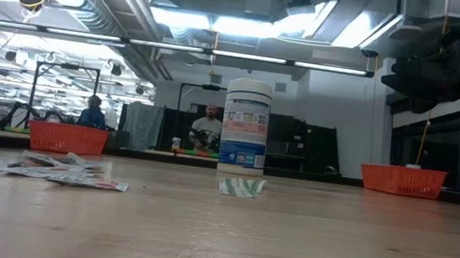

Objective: Pick & Place First Aid Supplies
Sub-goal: Put the green bandage pack into the black bin

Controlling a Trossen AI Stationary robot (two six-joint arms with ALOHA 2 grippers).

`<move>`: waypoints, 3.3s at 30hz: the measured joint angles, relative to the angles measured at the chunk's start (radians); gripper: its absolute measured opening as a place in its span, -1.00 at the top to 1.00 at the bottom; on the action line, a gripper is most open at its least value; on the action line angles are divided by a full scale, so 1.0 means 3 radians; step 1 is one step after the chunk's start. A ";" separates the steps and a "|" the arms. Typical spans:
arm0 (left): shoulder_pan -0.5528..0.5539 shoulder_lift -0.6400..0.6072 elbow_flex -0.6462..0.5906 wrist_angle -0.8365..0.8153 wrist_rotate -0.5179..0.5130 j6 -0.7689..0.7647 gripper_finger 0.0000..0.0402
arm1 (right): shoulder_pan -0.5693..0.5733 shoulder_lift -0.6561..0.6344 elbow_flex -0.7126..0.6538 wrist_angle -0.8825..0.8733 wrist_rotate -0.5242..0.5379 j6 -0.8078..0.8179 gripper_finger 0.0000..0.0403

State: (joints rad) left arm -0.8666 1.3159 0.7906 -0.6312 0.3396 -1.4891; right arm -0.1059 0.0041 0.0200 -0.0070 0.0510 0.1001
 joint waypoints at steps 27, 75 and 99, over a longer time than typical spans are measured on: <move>0.1579 0.0000 0.0000 0.0599 -0.0959 0.3223 0.53 | -0.0001 0.0001 0.0000 0.0001 0.0001 0.0000 0.05; 0.2695 0.1835 -0.0001 0.3255 -0.1127 0.4661 0.46 | -0.0001 0.0001 0.0001 0.0000 0.0000 0.0000 0.05; 0.2662 0.2033 0.0255 0.3135 -0.1241 0.4486 0.99 | -0.0001 0.0000 0.0000 0.0000 0.0001 0.0000 0.05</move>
State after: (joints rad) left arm -0.0682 1.9257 0.8671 0.3094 -0.0326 -0.1433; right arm -0.1062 0.0040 0.0200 -0.0071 0.0513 0.1001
